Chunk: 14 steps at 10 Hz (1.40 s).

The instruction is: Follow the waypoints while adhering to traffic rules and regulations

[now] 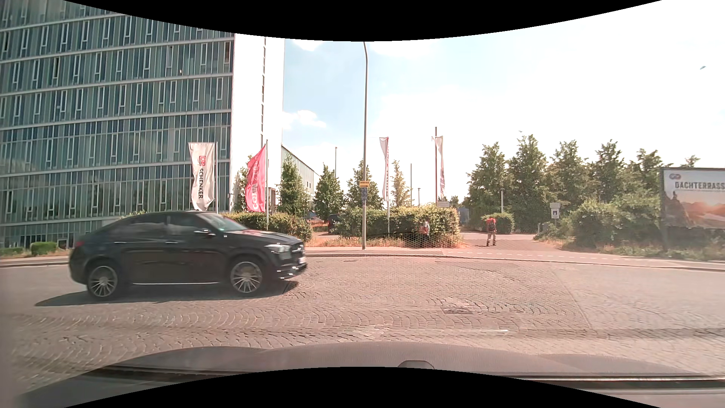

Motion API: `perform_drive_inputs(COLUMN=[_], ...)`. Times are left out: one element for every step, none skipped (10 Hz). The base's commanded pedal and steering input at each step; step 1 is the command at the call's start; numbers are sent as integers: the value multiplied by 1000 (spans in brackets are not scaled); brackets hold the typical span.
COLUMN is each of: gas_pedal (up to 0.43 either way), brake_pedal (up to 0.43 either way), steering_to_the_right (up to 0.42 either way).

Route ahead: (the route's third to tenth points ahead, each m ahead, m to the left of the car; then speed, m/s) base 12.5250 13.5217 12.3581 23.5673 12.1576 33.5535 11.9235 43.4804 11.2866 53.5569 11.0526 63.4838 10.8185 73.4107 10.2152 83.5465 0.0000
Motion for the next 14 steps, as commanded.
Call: perform_drive_inputs(gas_pedal=[0, 0, 0, 0, 0, 0, 0, 0, 0, 0, 0, 0, 0, 0], brake_pedal=[226, 220, 220, 220, 220, 220, 226, 220, 226, 220, 226, 226, 226, 220], steering_to_the_right=[-28, -28, -28, -28, -28, -28, -28, -28, -28, -28, -28, -28, -28, -28])
